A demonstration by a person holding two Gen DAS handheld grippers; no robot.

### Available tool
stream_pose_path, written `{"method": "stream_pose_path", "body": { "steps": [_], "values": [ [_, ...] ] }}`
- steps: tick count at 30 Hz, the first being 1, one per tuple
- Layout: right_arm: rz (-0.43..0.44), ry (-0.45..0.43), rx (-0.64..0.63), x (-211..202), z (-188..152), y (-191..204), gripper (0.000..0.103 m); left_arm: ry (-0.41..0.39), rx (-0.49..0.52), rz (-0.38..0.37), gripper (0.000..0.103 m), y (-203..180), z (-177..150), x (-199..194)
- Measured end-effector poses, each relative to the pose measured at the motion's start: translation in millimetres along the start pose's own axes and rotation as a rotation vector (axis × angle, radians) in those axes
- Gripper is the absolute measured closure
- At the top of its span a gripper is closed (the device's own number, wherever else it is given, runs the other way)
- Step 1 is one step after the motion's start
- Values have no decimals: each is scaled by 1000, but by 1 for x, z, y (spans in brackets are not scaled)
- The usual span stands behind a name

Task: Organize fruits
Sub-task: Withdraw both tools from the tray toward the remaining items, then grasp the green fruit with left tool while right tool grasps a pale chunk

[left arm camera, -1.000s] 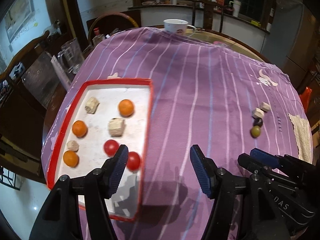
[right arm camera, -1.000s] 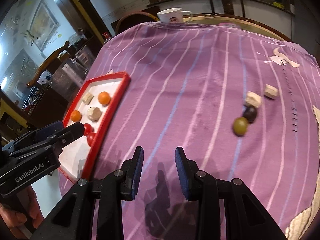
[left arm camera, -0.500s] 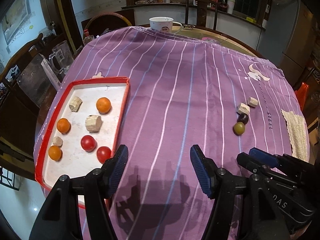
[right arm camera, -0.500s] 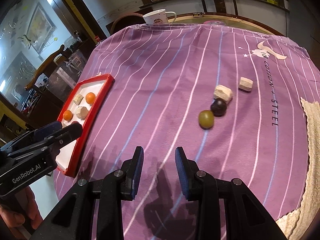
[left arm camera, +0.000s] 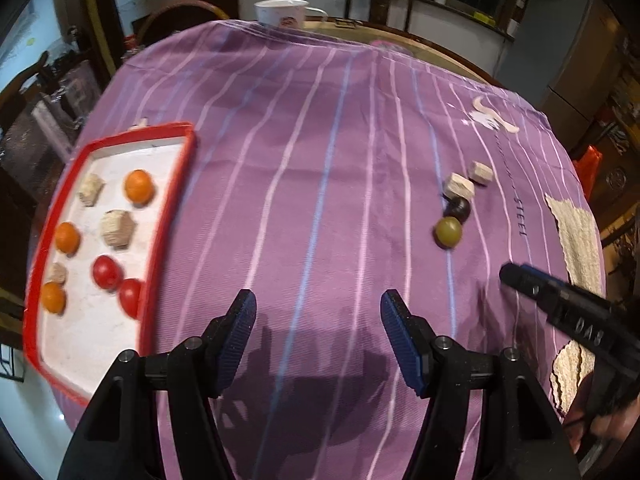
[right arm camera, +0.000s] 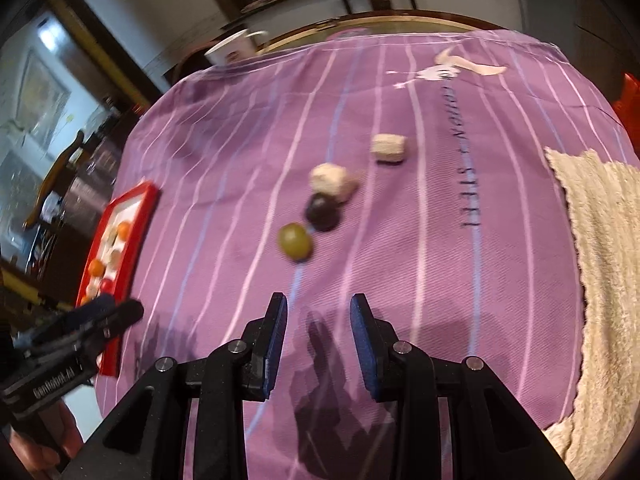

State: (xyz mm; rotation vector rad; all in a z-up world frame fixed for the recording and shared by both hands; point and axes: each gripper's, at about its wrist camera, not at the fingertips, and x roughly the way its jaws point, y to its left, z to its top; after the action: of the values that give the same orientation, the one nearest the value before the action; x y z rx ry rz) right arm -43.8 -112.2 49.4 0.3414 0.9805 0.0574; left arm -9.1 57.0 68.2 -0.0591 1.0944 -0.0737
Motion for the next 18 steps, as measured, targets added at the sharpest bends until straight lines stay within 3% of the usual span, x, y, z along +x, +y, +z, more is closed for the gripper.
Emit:
{"method": "stream_pose_path", "body": {
  "steps": [5, 12, 18],
  "values": [
    [-35, -22, 3, 3, 21, -18, 67, 30, 32, -80, 39, -21, 7, 22],
    [-85, -91, -27, 12, 77, -39, 67, 31, 97, -199, 39, -63, 28, 50],
    [-74, -76, -20, 37, 110, -50, 67, 42, 142, -224, 40, -86, 38, 74]
  ]
}}
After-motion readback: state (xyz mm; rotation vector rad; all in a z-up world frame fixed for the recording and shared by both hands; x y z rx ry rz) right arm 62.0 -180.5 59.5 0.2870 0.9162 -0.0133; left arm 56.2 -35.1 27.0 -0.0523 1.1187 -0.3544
